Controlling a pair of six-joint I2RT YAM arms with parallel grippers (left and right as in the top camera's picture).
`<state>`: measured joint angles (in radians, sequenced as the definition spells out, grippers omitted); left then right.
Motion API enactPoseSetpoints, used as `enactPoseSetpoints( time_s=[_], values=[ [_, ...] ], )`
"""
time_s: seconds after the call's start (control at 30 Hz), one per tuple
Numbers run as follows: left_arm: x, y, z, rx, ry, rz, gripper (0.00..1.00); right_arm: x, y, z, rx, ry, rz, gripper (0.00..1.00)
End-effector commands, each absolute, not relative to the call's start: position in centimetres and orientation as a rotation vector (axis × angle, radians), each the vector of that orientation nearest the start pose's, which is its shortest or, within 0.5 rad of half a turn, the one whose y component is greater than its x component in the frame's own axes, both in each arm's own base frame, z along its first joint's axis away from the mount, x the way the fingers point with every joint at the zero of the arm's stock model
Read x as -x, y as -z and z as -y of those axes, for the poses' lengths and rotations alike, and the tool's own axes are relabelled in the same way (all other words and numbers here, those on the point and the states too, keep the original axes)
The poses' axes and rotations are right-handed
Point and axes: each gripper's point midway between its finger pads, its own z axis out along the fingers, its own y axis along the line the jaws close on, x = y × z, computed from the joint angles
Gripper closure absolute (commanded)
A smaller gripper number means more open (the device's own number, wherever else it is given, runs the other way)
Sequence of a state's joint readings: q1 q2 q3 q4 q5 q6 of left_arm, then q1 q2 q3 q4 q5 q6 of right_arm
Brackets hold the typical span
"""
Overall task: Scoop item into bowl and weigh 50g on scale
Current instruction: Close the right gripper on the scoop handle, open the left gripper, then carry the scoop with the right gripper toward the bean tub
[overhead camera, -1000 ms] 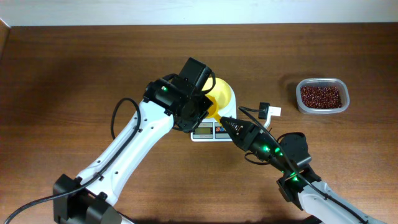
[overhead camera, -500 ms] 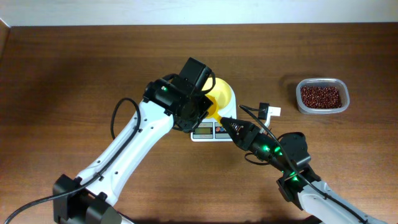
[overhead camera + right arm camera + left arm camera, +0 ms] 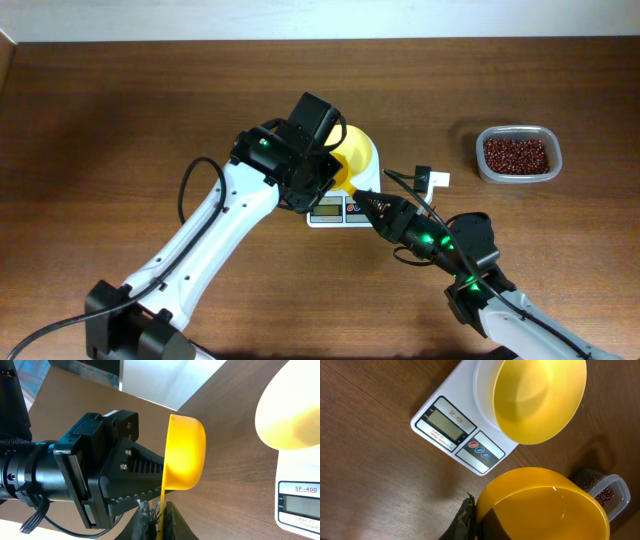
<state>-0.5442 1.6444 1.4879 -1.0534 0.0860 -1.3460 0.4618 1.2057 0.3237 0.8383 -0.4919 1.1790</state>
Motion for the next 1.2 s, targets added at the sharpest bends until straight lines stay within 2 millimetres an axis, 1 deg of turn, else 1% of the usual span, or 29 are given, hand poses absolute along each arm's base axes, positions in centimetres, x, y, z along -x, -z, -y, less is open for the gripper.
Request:
enactPoseSetpoints(
  time_s=[0.0,0.07,0.13,0.37,0.4,0.43,0.5,0.53,0.57,0.6,0.63,0.7,0.73,0.8,0.83,0.9,0.97,1.03,1.1,1.17],
  values=[
    [-31.7,-16.8,20.6,1.113,0.492,-2.719,1.0,-27.4,-21.4,-23.9,-0.164,-1.654,-1.851,0.9],
    [-31.7,-16.8,20.6,1.113,0.492,-2.719,1.0,-27.4,-21.4,-23.9,-0.164,-1.654,-1.851,0.92],
    [-31.7,-16.7,20.6,1.113,0.49,-2.72,1.0,-27.4,-21.4,-23.9,-0.164,-1.654,-1.851,0.96],
    [-31.6,-16.3,20.7,1.117,0.473,-2.732,1.0,-27.4,-21.4,-23.9,-0.165,-1.654,-1.851,0.96],
    [-31.6,-16.3,20.7,1.117,0.473,-2.732,0.95,-27.4,-21.4,-23.9,-0.165,-1.654,-1.851,0.96],
    [-31.6,-16.3,20.7,1.117,0.472,-2.732,0.82,-27.4,-21.4,-23.9,-0.166,-1.653,-1.85,0.96],
    [-31.6,-16.3,20.7,1.117,0.472,-2.732,0.47,-27.8,-21.4,-23.6,-0.188,-1.635,-1.841,0.96],
    [-31.6,-16.3,20.7,1.117,0.472,-2.732,0.35,-28.0,-21.4,-23.5,-0.198,-1.628,-1.837,0.96],
    [-31.6,-16.3,20.6,1.117,0.472,-2.732,0.18,-28.1,-21.4,-23.4,-0.204,-1.618,-1.832,0.96],
    [-31.7,-16.3,20.4,1.118,0.458,-2.725,0.18,-28.2,-21.4,-23.3,-0.21,-1.613,-1.83,0.96],
    [-31.9,-16.2,20.0,1.118,0.431,-2.707,0.14,-28.2,-21.4,-23.3,-0.205,-1.606,-1.828,0.96],
    [-33.1,-16.3,18.0,1.038,0.294,-2.635,0.11,-28.3,-21.1,-23.3,-0.142,-1.547,-1.825,0.96],
    [-33.4,-16.4,17.5,1.034,0.261,-2.61,0.1,-28.3,-21.0,-23.2,-0.123,-1.525,-1.827,0.96],
    [-34.1,-16.6,16.2,1.042,0.195,-2.552,0.08,-28.8,-20.1,-22.8,-0.051,-1.407,-1.832,0.96],
    [-34.4,-16.8,15.6,1.053,0.184,-2.536,0.07,-29.1,-20.0,-22.3,-0.064,-1.398,-1.831,0.96],
    [-35.1,-17.4,14.7,0.991,0.174,-2.542,0.07,-29.8,-20.2,-21.0,-0.077,-1.391,-1.823,0.96],
    [-35.8,-18.3,13.6,0.946,0.171,-2.534,0.06,-30.4,-20.9,-19.6,-0.067,-1.396,-1.787,0.96],
    [-36.3,-19.8,12.3,0.945,0.188,-2.496,0.05,-31.3,-21.0,-17.6,-0.1,-1.369,-1.774,0.96],
    [-36.3,-21.7,11.2,0.968,0.231,-2.439,0.04,-32.1,-20.9,-15.7,-0.095,-1.313,-1.761,0.96],
    [-36.2,-23.1,11.2,0.918,0.26,-2.417,0.03,-32.6,-20.9,-14.5,-0.097,-1.263,-1.746,0.96]
  ],
)
